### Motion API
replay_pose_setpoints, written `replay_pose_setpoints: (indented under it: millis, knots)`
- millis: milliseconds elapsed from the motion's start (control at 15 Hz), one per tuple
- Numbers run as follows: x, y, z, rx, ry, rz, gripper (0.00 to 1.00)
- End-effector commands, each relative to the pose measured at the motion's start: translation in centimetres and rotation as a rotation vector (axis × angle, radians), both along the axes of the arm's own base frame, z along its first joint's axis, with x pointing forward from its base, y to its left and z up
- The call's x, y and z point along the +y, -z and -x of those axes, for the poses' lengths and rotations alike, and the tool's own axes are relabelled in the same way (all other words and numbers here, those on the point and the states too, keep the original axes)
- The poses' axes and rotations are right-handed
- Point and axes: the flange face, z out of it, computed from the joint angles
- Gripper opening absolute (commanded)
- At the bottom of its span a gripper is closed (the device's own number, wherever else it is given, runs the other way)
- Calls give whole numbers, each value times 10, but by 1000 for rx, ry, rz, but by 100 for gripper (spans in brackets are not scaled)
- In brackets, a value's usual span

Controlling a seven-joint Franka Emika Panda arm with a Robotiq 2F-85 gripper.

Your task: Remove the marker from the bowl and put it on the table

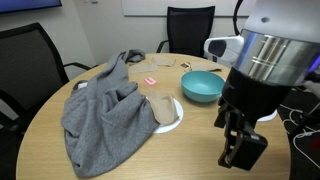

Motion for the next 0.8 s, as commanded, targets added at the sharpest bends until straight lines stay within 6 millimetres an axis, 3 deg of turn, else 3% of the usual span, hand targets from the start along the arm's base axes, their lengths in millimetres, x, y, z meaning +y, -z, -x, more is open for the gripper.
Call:
replay_pose_setpoints:
  millis: [0,333,733]
  knots:
    - [-7,-31,26,-42,49,26,100]
    - [-8,-55,49,-71,79,62,100]
    - [-2,-77,60,-115,92,109,100]
